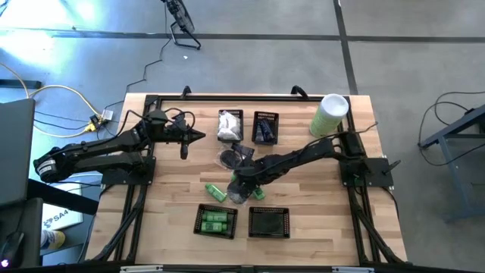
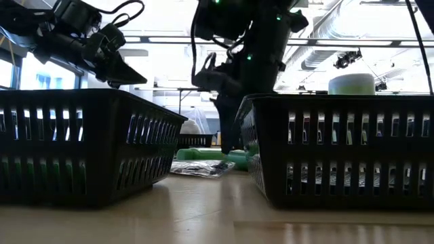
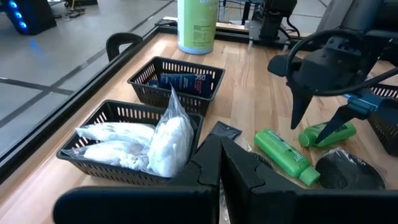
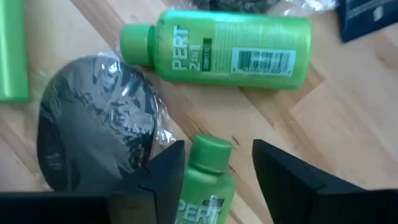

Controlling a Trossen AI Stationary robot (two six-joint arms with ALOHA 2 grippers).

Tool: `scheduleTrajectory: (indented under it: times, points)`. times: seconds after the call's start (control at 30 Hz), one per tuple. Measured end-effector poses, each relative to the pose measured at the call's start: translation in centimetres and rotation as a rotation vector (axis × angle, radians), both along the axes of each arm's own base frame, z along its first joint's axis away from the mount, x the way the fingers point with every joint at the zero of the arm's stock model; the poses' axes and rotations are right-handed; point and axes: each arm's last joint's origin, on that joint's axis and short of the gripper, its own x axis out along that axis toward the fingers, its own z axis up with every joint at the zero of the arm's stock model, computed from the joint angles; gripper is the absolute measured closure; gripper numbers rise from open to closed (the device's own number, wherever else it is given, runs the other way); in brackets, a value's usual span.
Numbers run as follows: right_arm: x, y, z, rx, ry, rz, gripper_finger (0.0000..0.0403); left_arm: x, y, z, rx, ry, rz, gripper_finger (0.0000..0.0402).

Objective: Pick & Place Travel size toiletries
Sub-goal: Put the green shampoo into the bottom left black bin

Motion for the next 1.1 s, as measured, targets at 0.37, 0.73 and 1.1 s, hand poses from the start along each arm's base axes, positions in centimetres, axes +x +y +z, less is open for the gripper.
scheduleTrajectory:
  times: [0.37,0.73,1.1]
  points:
    - [0.4,-0.5,-1.2,0.000,0.014,0.017,0.0219,0.0,0.0,0.0,0.008,0.001,-0.001,0.0402]
    - [0.5,-0.5,-1.6,-0.003,0.017,0.010,0.0223,0.0,0.0,0.0,0.010,-0.001,-0.001,0.0402]
    - [0.5,-0.4,-1.6,0.010,0.017,0.012,0.0292,0.0,0.0,0.0,0.009,-0.001,-0.001,0.0402]
